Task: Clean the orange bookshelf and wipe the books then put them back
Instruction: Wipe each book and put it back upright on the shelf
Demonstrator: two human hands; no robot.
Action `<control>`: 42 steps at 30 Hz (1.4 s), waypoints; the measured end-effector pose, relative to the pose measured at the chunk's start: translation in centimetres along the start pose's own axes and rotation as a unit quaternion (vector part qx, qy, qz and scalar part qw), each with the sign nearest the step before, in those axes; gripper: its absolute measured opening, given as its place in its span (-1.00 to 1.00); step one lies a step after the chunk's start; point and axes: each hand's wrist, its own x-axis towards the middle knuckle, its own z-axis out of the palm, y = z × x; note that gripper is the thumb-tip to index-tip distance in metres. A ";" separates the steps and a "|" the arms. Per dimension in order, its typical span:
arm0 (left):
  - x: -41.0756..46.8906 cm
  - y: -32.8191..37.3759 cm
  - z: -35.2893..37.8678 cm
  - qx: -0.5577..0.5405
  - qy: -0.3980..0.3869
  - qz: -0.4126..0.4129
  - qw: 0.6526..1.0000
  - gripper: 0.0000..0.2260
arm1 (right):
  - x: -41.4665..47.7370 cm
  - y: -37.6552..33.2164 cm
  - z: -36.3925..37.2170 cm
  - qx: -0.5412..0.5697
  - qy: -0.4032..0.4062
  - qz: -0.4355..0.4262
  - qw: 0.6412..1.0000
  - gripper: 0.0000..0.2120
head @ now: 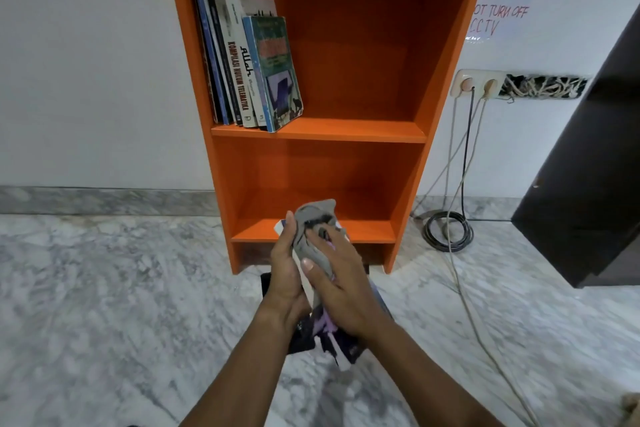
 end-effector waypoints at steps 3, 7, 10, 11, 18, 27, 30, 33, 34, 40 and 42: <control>-0.5 -1.0 0.6 -0.026 0.001 -0.017 1.000 -0.52 | 1.2 0.9 -0.9 -0.064 0.059 -0.014 0.996 -0.55; -0.5 -1.5 0.2 -0.047 -0.014 -0.057 0.997 -0.49 | 1.5 3.3 -1.5 -0.103 0.094 0.071 0.988 -0.51; -0.2 -1.2 -0.1 -0.058 -0.021 -0.029 0.998 -0.49 | 0.2 3.9 -1.2 -0.027 0.098 0.122 0.987 -0.43; 0.0 -0.8 -0.2 -0.054 -0.010 -0.012 0.998 -0.50 | -0.3 3.9 -1.1 -0.002 0.104 0.133 0.986 -0.40; 1.4 1.5 -1.4 -0.027 0.007 0.044 0.999 -0.44 | -3.1 3.7 -1.3 0.167 0.134 0.250 0.944 -0.80; 2.5 0.7 -1.0 0.158 0.061 -0.032 0.985 -0.53 | -2.6 4.1 -5.2 0.357 0.140 0.319 0.867 -0.83; 1.9 -1.4 -0.7 0.288 0.141 -0.047 0.946 -0.70 | -1.6 3.5 -5.8 0.280 0.189 0.301 0.892 -0.53; 1.5 -3.3 0.1 0.338 0.134 0.026 0.931 -0.59 | -1.1 3.0 -5.4 0.162 0.231 0.198 0.939 -0.66; 1.8 -3.9 0.6 0.339 0.129 0.030 0.931 -0.43 | -1.1 2.9 -5.3 0.099 0.231 0.156 0.955 -0.77; 3.0 -1.3 0.3 0.151 0.073 -0.111 0.980 -0.46 | -1.7 1.5 -2.0 0.044 0.075 0.020 0.996 -0.95; 2.6 -0.3 -0.5 0.057 0.034 -0.100 0.993 -0.45 | -1.8 1.3 -1.6 0.067 0.039 -0.003 0.997 -0.84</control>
